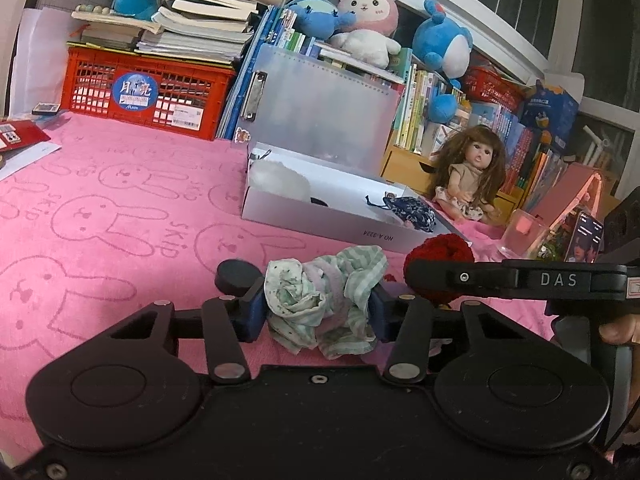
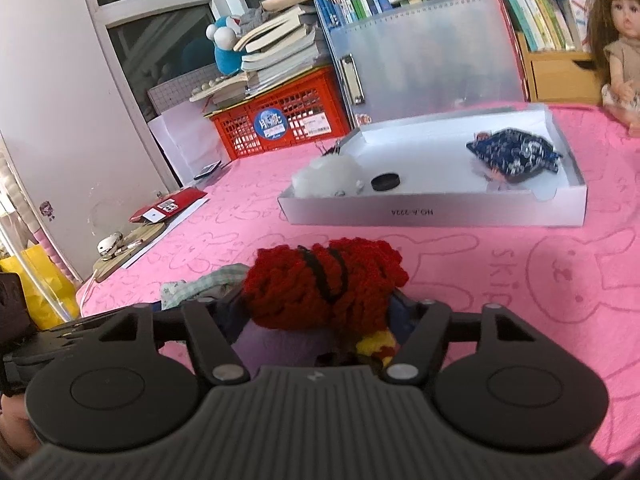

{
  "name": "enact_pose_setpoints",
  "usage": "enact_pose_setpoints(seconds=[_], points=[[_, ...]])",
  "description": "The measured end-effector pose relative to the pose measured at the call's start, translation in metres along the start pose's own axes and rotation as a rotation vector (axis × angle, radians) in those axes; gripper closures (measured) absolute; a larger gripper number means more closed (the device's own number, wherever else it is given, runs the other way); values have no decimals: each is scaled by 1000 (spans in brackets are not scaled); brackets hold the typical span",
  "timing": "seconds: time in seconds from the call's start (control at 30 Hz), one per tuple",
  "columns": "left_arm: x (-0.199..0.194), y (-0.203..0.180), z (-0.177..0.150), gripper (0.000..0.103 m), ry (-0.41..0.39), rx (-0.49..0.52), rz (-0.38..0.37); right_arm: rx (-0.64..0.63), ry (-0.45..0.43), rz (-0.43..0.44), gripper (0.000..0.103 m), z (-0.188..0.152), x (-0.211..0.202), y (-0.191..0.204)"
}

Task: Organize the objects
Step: 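Grasp the red knitted item with the right tool while the left tool grasps the gingham plush, then carry the red knitted item and gingham plush over the white box with both tools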

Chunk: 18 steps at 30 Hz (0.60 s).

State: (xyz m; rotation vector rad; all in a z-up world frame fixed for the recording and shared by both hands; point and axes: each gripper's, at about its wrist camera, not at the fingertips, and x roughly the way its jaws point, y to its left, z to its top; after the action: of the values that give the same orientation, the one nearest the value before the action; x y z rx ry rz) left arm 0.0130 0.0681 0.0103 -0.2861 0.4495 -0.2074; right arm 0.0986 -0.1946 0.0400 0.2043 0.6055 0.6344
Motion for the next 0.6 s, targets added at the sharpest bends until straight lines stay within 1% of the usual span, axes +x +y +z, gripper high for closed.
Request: enact_pose_setpoints(seconds=[0.07, 0.33, 0.47, 0.6], points=[[-1, -1, 2, 56, -7, 5, -3, -10, -9, -10, 36, 1, -2, 2], [1, -5, 15, 56, -35, 15, -8, -4, -38, -45, 37, 7, -7, -3], [6, -8, 26, 56, -49, 22, -11, -10, -54, -70, 37, 12, -9, -6], [16, -12, 39, 56, -47, 33, 3, -11, -75, -102, 37, 20, -13, -10]])
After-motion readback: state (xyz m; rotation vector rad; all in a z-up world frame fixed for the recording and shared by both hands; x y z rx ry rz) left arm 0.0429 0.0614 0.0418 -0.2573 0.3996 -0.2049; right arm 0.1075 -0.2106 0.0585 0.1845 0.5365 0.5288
